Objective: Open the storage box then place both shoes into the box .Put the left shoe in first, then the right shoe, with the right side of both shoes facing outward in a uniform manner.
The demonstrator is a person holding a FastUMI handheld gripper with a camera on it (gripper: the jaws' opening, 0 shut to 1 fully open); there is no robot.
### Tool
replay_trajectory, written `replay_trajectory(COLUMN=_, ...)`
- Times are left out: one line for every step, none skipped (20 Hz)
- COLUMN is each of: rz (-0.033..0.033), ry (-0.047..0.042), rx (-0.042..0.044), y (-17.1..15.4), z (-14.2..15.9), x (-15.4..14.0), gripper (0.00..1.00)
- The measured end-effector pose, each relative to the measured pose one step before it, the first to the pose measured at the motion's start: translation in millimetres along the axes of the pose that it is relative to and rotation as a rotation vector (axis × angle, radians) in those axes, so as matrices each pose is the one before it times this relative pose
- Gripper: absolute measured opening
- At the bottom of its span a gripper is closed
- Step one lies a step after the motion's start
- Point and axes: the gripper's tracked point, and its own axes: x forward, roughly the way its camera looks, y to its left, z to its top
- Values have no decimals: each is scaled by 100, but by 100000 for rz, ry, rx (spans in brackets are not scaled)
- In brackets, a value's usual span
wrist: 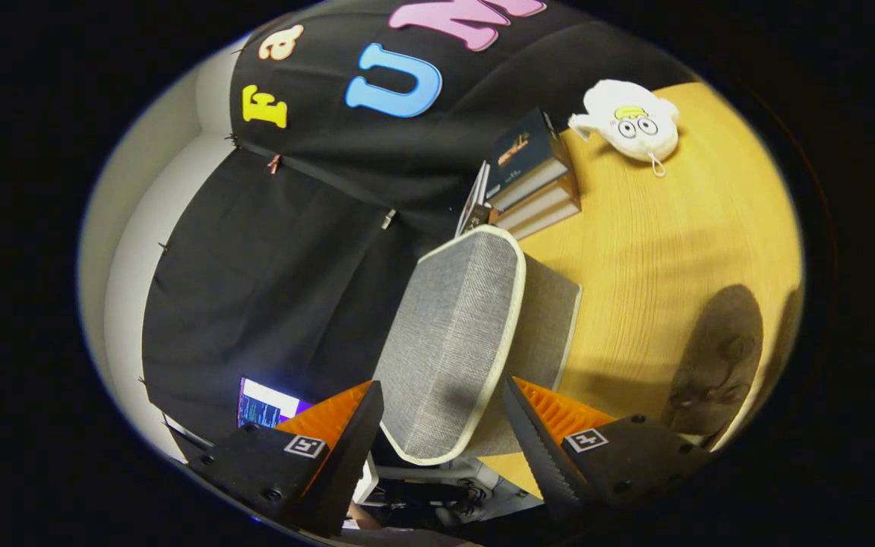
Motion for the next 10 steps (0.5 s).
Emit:
replay_trajectory(rz=-203, ry=1335, rx=1517, y=-391, z=-505, x=320, gripper=98)
replay_trajectory(rz=669, ry=937, rx=2004, y=-257, z=-352, x=467, gripper=98)
replay_trajectory(rz=793, ry=1244, rx=2485, y=-206, z=-402, x=360, gripper=98)
replay_trajectory(rz=555, ry=1040, rx=2778, y=-297, z=-273, x=387, gripper=98)
replay_trajectory(rz=314, ry=1063, rx=2953, y=-277, z=-258, x=460, gripper=98)
replay_trajectory(rz=1153, ry=850, rx=3290, y=5, z=-279, x=338, gripper=98)
replay_trajectory(rz=1737, ry=417, rx=3190, y=329, z=-177, x=115, gripper=97)
replay_trajectory(rz=2529, ry=565, rx=2764, y=496, z=-69, x=394, gripper=97)
replay_trajectory(rz=2116, ry=924, rx=2104, y=431, z=-216, x=86, gripper=97)
replay_trajectory(rz=1967, ry=1317, rx=1825, y=402, z=-158, x=200, gripper=96)
